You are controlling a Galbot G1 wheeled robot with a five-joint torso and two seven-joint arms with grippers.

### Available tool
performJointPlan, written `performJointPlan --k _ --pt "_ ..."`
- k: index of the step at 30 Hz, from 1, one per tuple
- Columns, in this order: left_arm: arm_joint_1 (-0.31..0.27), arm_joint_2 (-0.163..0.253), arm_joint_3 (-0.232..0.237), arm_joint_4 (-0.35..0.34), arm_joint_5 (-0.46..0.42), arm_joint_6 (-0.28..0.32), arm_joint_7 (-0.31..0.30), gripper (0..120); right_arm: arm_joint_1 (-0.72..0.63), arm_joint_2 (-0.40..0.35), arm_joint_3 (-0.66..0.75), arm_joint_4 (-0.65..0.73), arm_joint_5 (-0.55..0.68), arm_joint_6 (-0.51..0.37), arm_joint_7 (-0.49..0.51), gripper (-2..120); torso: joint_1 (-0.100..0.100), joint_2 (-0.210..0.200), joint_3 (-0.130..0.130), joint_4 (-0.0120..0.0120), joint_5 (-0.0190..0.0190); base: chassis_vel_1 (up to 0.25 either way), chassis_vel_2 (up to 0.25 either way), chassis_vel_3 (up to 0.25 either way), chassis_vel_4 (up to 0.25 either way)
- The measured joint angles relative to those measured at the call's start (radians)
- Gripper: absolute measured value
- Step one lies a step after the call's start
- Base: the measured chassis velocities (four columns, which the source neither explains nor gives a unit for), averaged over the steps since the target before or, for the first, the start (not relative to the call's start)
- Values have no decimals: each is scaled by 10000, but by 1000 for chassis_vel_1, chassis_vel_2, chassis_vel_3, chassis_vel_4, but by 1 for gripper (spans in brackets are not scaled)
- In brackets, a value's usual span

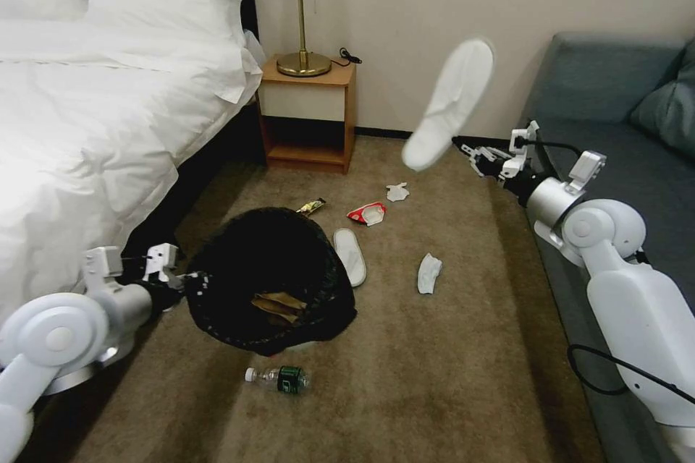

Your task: Pick up the trash bin, then pick up the garbage on the floor and place it into the trash bin.

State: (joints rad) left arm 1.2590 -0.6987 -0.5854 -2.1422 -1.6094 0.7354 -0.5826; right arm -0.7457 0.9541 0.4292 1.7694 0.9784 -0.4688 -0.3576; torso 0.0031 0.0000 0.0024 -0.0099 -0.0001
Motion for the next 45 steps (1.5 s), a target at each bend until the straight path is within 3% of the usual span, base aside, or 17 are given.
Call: performJointPlan --k 2,4,5,7,8,10,21,45 --pt "-219 30 251 41 -111 0 -223 0 -166 -76 -66 284 -78 7 -64 0 0 0 0 0 0 0 0 0 0" --pt "-644 99 737 97 -454 -1 -837 0 -678 -287 -256 840 -317 108 -407 0 0 0 0 -1 1 0 0 0 0" --pt "-644 99 737 97 -454 -1 -837 0 -678 -287 -256 840 -317 108 -407 0 0 0 0 -1 1 0 0 0 0" --pt "-1056 210 1183 93 -1049 -3 -1572 0 -1002 -418 -408 1163 -431 137 -594 0 0 0 0 -4 2 0 0 0 0" --pt "-1056 210 1183 93 -1049 -3 -1572 0 -1002 -418 -408 1163 -431 137 -594 0 0 0 0 -4 2 0 0 0 0" --pt "-1439 337 1571 42 -1649 -3 -2190 0 -1072 -468 -637 1392 -452 156 -606 0 0 0 0 -2 2 0 0 0 0" --pt "-2240 261 2424 212 -1913 -3 -2603 0 -752 -343 -1794 1942 -574 182 -453 0 0 0 0 0 1 0 0 0 0" --pt "-2594 107 2758 381 -1970 1 -2811 0 -837 151 -3529 1526 -2919 934 -250 0 0 0 0 0 2 0 0 0 0"
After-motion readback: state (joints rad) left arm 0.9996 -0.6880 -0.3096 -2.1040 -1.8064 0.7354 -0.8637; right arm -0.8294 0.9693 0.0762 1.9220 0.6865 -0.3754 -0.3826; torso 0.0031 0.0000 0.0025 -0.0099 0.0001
